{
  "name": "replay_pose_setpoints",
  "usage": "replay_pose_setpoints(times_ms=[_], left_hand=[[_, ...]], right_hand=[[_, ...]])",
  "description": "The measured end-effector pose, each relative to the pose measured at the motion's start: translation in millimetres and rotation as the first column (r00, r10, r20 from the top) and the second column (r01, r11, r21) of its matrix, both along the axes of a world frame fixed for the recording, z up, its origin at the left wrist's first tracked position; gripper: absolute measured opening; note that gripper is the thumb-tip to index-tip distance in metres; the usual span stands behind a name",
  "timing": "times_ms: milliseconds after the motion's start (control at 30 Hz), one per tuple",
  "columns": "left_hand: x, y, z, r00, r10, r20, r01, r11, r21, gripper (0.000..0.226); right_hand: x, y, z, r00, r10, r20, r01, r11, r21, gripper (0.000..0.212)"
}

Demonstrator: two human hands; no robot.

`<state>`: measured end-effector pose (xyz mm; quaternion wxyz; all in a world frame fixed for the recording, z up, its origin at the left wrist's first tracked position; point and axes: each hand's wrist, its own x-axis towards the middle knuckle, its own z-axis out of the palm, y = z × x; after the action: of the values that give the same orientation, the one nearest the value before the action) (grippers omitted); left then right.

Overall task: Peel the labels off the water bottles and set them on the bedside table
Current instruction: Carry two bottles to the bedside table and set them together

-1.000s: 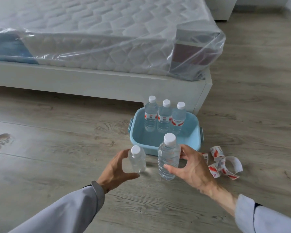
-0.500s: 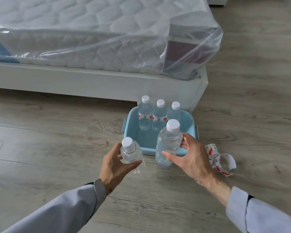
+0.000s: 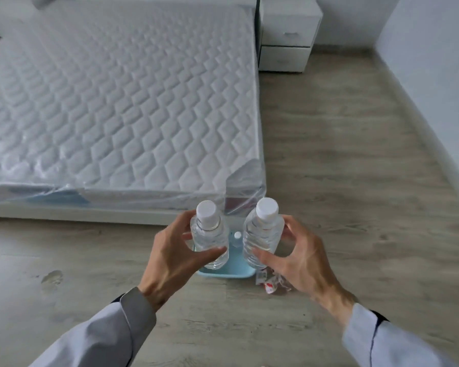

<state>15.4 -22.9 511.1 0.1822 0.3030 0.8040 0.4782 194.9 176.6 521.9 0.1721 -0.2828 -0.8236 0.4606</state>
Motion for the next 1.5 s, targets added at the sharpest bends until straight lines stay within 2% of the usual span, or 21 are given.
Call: replay_pose_setpoints(times_ms=[133,267,367,500,733,1000,1200,1500], left_hand=[[5.6,28.6,163.9,0.997,-0.072,0.008,0.072,0.997,0.035,0.064],[10.5,67.6,295.8,0.987,-0.154,-0.054,0.157,0.986,0.049,0.063],[19.6,106.2,366.0,0.973,-0.191,-0.129,0.202,0.976,0.083,0.063],[44.6,167.8,423.2,0.965,-0.185,-0.188,0.213,0.966,0.144,0.062],[110.7,303.0,465.2,0.978,-0.099,-0.183,0.142,0.960,0.240,0.060],[132.0,447.2,489.1,0.992,-0.076,-0.103,0.101,0.960,0.261,0.058],[89.8,570.9,486.0,0.993,-0.067,-0.101,0.093,0.953,0.288,0.057],[-44.0,758.8,496.3,0.993,-0.046,-0.108,0.079,0.944,0.319,0.054]], right_hand=[[17.9,17.0,166.0,0.999,-0.037,-0.040,0.036,0.999,-0.012,0.062],[40.3,51.3,296.4,0.996,-0.057,-0.075,0.058,0.998,0.017,0.071],[58.8,88.2,365.7,0.988,-0.097,-0.120,0.103,0.994,0.045,0.061],[86.6,151.4,420.8,0.979,-0.100,-0.177,0.115,0.990,0.077,0.052],[136.0,296.7,454.6,0.970,-0.058,-0.236,0.078,0.994,0.074,0.044],[147.4,446.2,475.7,0.969,-0.025,-0.245,0.039,0.998,0.053,0.051],[103.6,571.4,476.8,0.970,-0.022,-0.242,0.046,0.995,0.093,0.045],[-32.0,767.3,493.5,0.975,-0.002,-0.223,0.039,0.986,0.161,0.046]])
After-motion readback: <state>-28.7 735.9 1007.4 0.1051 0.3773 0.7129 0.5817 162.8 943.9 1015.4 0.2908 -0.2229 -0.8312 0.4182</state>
